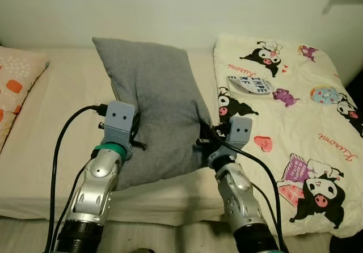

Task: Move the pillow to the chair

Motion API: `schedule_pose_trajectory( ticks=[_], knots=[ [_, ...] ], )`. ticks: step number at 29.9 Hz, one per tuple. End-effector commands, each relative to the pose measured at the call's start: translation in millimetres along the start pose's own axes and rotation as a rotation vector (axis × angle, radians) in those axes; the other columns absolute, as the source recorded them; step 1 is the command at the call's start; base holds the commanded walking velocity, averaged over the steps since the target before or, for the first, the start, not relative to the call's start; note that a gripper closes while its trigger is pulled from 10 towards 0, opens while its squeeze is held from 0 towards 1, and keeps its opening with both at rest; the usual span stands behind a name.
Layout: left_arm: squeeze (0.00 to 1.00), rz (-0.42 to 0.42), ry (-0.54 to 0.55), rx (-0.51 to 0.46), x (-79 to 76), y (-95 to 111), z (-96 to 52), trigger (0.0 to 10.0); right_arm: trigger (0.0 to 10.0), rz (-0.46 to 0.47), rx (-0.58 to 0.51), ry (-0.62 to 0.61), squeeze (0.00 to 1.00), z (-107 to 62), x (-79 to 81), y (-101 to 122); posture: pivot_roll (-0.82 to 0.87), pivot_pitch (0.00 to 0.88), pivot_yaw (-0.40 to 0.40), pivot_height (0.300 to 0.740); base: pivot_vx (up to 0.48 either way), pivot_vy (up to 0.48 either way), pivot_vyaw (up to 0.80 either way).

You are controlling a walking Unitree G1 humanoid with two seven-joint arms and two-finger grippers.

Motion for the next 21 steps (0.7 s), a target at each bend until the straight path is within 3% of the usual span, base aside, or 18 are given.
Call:
schedule_pose_trajectory(
  ticks=[1, 12, 19, 20, 21],
  knots=[
    [0.0, 0.001, 0.007, -0.011, 1.7, 3, 1.9, 10.0, 10.0, -0.02, -0.031, -0.026, 0.0, -1.3, -5.5, 8, 0.1, 0.032, 0.092, 0.74, 0.0, 0.0, -0.8],
    [0.0, -0.046, 0.045, 0.033, -3.6, -14, -12.9, 10.0, 10.0, -0.027, -0.02, -0.066, 0.0, -9.9, -17.2, 5, 0.07, 0.027, 0.071, 0.74, 0.0, 0.0, -0.8],
    [0.0, -0.049, 0.024, 0.032, -8.6, -14, -12.2, 10.0, 10.0, -0.025, -0.043, -0.073, 0.0, -9.2, -18.6, 13, 0.07, 0.026, 0.066, 0.74, 0.0, 0.0, -0.8],
    [0.0, -0.034, 0.002, 0.003, -12.1, -4, -2.9, 10.0, 10.0, -0.025, -0.06, -0.075, 0.0, -5.8, -21.4, 19, 0.09, 0.008, 0.038, 0.74, 0.0, 0.0, -0.8],
    [0.0, -0.034, 0.002, 0.003, -12.1, -4, -2.9, 10.0, 10.0, -0.025, -0.06, -0.075, 0.0, -5.8, -21.4, 19, 0.09, 0.008, 0.038, 0.74, 0.0, 0.0, -0.8]
  ],
)
Point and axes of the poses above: a point about 5 cm out from each wrist's last joint towards the gripper, its own z axis pointing out of the wrist towards the gripper, its own y axis along the axis of the wrist's last joint, x = y × z, the point moved 3 cm from there along z, pointing out of the wrist towards the gripper, and after that the axes turned 3 degrees about -z, right-handed, at the moved point
